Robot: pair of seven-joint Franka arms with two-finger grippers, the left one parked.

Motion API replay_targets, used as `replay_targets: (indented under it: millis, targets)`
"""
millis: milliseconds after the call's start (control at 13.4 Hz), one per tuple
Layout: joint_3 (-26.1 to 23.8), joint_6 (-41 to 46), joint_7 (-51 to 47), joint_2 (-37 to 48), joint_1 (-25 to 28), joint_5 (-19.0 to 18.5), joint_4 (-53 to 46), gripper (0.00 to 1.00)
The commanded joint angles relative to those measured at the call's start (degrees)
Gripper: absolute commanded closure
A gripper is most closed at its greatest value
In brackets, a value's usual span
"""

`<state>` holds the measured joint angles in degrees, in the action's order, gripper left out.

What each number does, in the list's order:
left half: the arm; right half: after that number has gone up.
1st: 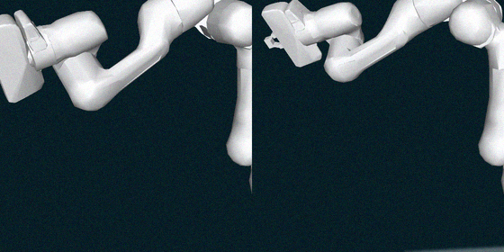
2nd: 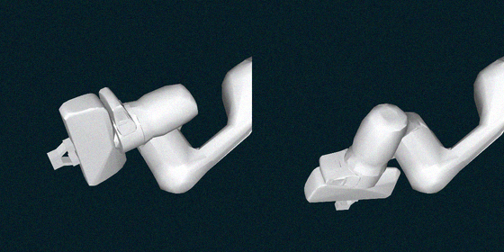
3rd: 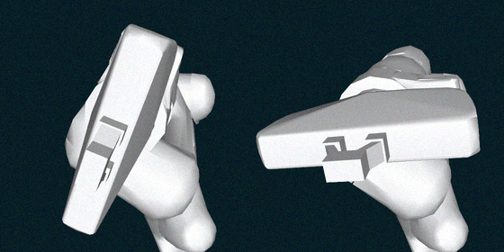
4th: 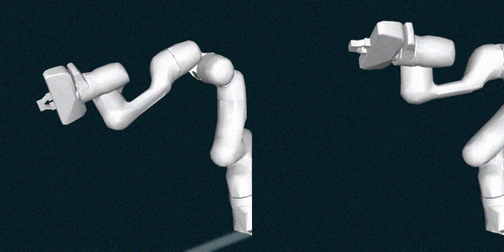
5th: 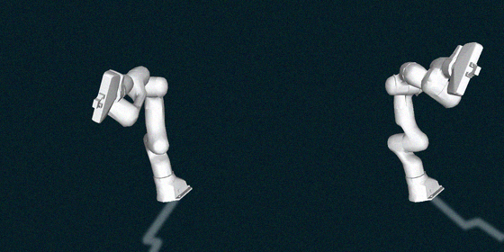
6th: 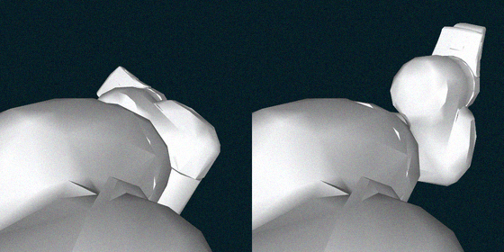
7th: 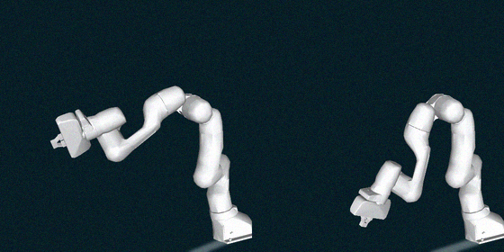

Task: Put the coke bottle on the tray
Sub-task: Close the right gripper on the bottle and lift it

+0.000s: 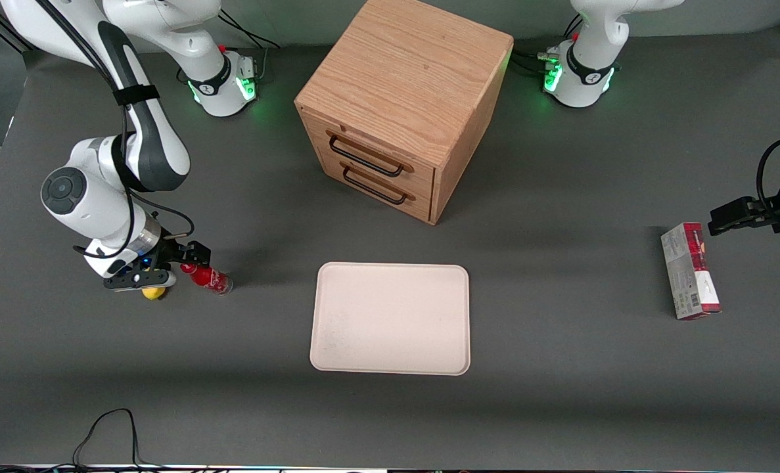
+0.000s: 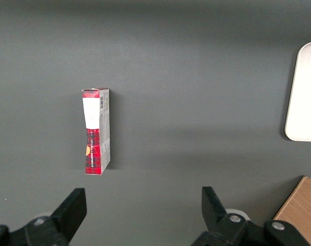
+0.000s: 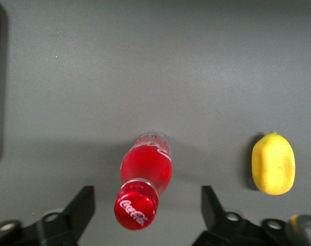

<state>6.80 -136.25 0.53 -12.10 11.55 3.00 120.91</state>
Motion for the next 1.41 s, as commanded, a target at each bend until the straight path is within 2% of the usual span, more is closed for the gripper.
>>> replay_targets:
  millis: [0, 74, 149, 521, 669, 1041, 1339]
  targets:
    - [0.1, 0.1, 0.3, -0.9, 0.3, 1.0, -1.4, 0.77]
    - [0.1, 0.2, 0.3, -0.8, 0.3, 1.0, -1.4, 0.96]
    - [0.1, 0.2, 0.3, -0.8, 0.3, 1.0, -1.4, 1.0]
    - [0.0, 0.7, 0.3, -0.5, 0.3, 1.0, -2.6, 1.0]
    - [0.0, 8.8, 0.3, -0.4, 0.3, 1.0, -8.5, 1.0]
    - [0.1, 36.9, 0.3, 0.4, 0.2, 1.0, -29.1, 1.0]
    - [0.0, 48.8, -1.8, -0.3, 0.3, 1.0, -41.6, 1.0]
